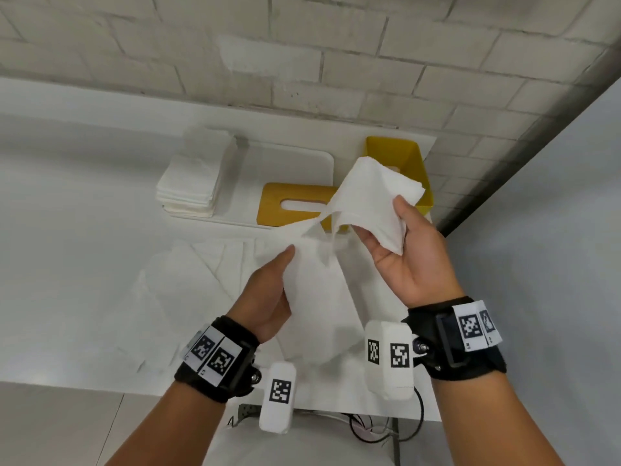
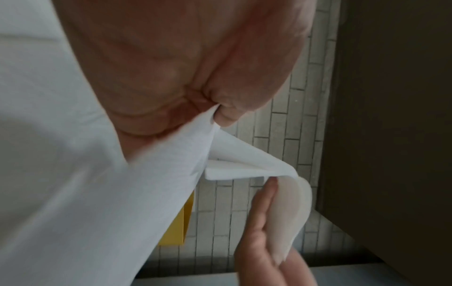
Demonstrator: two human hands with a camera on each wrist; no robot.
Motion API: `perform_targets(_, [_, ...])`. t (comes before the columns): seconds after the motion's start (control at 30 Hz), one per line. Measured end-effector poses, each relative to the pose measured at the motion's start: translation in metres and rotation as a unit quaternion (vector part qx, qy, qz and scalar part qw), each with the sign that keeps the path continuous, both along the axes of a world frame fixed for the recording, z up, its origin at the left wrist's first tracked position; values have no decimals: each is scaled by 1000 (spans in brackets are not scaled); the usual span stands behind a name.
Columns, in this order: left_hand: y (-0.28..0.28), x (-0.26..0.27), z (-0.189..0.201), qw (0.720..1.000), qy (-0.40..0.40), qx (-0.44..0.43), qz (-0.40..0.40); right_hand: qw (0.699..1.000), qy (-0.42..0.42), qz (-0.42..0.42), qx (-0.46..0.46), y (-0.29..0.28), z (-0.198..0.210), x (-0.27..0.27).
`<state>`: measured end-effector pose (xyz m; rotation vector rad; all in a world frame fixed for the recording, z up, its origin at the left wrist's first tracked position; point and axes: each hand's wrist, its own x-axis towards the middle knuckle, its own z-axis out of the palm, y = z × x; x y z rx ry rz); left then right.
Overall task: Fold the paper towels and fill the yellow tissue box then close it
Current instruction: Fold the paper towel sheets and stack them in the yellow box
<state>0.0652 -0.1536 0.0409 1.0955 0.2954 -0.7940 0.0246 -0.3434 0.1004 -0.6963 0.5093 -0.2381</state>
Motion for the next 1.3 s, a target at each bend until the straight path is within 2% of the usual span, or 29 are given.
perform_targets(0.1, [17,11,-3,999,-28,-4,38,991,59,9,-118,6,-19,-11])
perform_targets(0.2, [46,21,-14,995,-31,1,91,963,150,22,-222,2,-66,-29])
perform_targets(0.23, [56,23,-19,994,-28,5,104,942,201,25,-269,-1,-83,-35])
perform_targets(0.33, [81,29,-29,991,-21,32,132,846,344,55,-404,-17,-133,-49])
perform_targets(0.43, [98,33,-36,988,-21,64,136,781,380,78,-489,-22,-142,-50])
perform_targets(0.5, [105,35,-38,986,-21,79,143,704,360,69,-608,-19,-139,-49])
perform_targets(0.57, [109,37,-38,985,-25,89,148,646,265,37,-714,-10,-133,-43])
perform_targets(0.6, [110,39,-38,984,-27,93,147,641,211,56,-736,-3,-131,-37])
perform_targets(0.67, [110,40,-39,985,-26,95,140,648,146,174,-727,16,-130,-24])
perform_targets(0.7, [108,40,-38,986,-28,93,133,633,132,240,-724,27,-132,-17])
perform_targets(0.73, [106,41,-37,987,-30,92,125,600,126,289,-735,38,-134,-10])
perform_targets(0.8, [101,41,-35,990,-32,89,107,527,129,327,-773,54,-142,1])
perform_targets(0.87, [98,41,-33,991,-38,87,89,499,134,305,-800,60,-147,8])
perform_targets(1.07, [101,51,-30,992,-51,90,72,489,109,241,-831,58,-153,6])
perform_targets(1.1, [102,53,-29,992,-53,90,73,492,109,235,-831,58,-154,6])
perform_targets(1.13, [102,53,-28,992,-55,90,72,511,114,223,-822,57,-153,6])
perform_targets(1.17, [103,54,-28,992,-58,92,68,551,125,203,-800,55,-151,7])
perform_targets(1.2, [104,54,-28,992,-61,95,64,605,140,175,-764,51,-147,8])
perform_targets(1.3, [108,55,-30,991,-67,102,52,786,188,100,-580,40,-123,8])
